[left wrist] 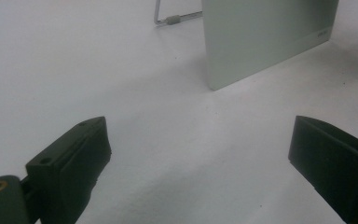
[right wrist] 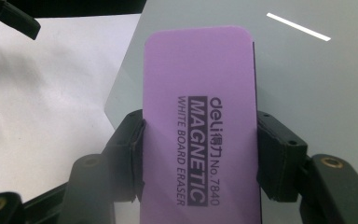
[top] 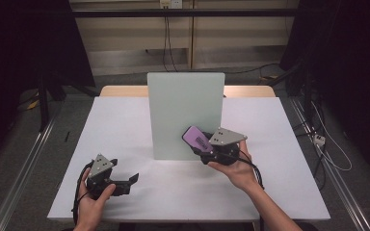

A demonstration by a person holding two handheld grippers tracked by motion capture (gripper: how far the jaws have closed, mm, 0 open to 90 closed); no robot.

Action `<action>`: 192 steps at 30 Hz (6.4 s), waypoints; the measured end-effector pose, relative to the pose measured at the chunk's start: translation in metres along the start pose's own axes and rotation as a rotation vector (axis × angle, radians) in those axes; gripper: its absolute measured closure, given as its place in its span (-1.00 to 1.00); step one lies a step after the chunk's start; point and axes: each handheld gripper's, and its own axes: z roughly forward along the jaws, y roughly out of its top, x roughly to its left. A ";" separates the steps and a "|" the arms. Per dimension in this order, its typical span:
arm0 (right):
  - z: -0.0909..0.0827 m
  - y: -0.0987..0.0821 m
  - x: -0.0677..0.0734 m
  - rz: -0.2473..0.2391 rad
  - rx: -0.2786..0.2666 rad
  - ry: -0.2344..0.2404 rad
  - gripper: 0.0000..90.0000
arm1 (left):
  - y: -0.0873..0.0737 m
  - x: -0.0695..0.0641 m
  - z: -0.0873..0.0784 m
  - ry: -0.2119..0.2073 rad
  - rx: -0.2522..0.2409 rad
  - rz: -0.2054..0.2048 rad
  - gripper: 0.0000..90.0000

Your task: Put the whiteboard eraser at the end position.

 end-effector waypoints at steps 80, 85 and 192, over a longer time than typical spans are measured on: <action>0.043 0.000 0.035 -0.160 0.550 0.498 -0.08 | -0.001 0.000 0.001 0.004 0.012 -0.006 -0.88; 0.048 -0.001 0.036 -0.162 0.575 0.459 -0.08 | 0.000 0.002 -0.001 0.004 0.008 -0.001 -0.88; -0.045 -0.052 -0.028 0.310 0.075 -0.071 -0.84 | 0.000 0.007 -0.008 0.031 -0.028 -0.025 -0.88</action>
